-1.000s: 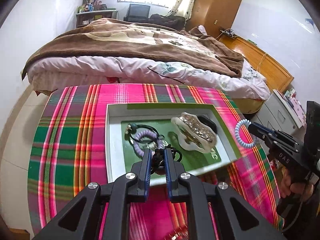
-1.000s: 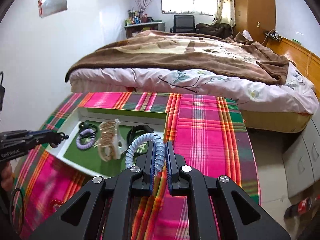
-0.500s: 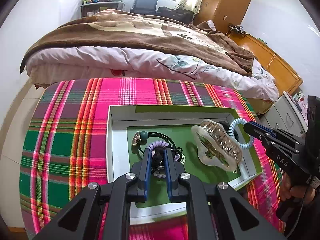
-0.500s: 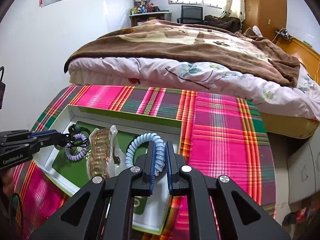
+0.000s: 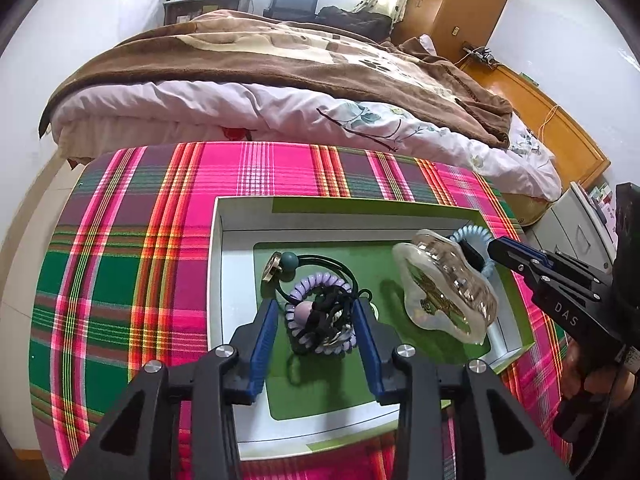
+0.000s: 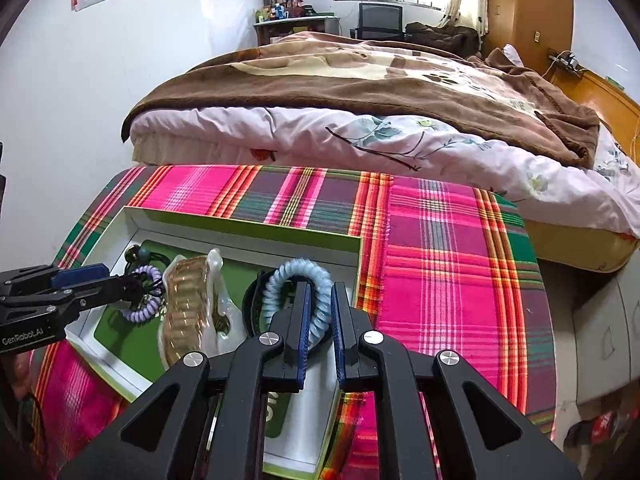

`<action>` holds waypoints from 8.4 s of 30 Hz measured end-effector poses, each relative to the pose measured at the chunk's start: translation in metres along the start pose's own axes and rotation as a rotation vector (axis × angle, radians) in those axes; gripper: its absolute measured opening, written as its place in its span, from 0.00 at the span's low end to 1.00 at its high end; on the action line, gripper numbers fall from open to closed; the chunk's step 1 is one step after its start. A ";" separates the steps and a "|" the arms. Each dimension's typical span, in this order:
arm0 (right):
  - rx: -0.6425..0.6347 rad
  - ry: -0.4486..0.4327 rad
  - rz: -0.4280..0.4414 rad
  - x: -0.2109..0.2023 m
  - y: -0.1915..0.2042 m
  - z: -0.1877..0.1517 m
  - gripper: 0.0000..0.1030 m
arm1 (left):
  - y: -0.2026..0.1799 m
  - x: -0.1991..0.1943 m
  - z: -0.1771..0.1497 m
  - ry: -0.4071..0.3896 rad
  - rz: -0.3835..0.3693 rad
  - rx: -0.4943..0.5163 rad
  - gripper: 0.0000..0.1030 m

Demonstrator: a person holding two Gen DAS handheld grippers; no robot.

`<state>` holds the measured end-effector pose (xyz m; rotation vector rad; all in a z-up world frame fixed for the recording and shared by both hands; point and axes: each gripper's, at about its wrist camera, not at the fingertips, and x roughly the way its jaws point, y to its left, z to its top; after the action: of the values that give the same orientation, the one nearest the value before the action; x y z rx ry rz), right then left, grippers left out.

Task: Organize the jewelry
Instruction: 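Carry both held hair ties into the green box and open both tools, then move the open right tool over the dark bead necklace on the sheet, then close the right tool on the dark bead necklace and lift it, then grasp the gold chain bracelet with the left tool while the right holds the necklace, then carry the gold chain and bead necklace into the box and open both tools, then move the right tool to the silver chain bracelet and grasp it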

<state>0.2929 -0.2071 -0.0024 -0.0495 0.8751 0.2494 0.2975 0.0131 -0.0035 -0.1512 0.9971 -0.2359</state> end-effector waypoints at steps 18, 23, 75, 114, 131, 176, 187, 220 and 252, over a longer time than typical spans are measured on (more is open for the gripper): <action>0.020 -0.061 0.029 -0.047 0.001 -0.021 0.26 | -0.006 -0.046 -0.022 -0.056 0.007 -0.004 0.61; 0.042 -0.085 0.064 -0.070 -0.001 -0.041 0.29 | -0.011 -0.074 -0.040 -0.092 0.002 0.001 0.65; 0.015 0.009 0.058 -0.054 0.039 -0.113 0.16 | 0.019 -0.095 -0.165 -0.026 -0.053 -0.109 0.71; 0.228 -0.177 0.107 -0.145 -0.059 -0.158 0.16 | -0.139 -0.016 -0.117 0.127 -0.042 0.319 0.62; 0.231 -0.175 0.118 -0.142 -0.061 -0.161 0.16 | -0.148 -0.016 -0.118 0.092 0.039 0.370 0.11; 0.139 -0.205 0.159 -0.117 -0.018 -0.046 0.16 | -0.068 -0.110 -0.012 -0.157 -0.031 0.147 0.09; 0.175 -0.132 0.207 -0.069 -0.015 -0.032 0.16 | -0.039 -0.087 0.012 -0.135 -0.012 0.099 0.09; 0.218 -0.024 0.203 -0.007 -0.016 -0.032 0.17 | -0.008 -0.020 0.000 -0.013 0.011 0.033 0.09; 0.204 -0.128 0.210 -0.081 -0.006 -0.063 0.32 | -0.004 -0.096 -0.037 -0.117 -0.011 -0.019 0.61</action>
<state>0.1973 -0.2375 0.0192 0.2470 0.7746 0.3548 0.2163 0.0338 0.0557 -0.1864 0.8827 -0.2254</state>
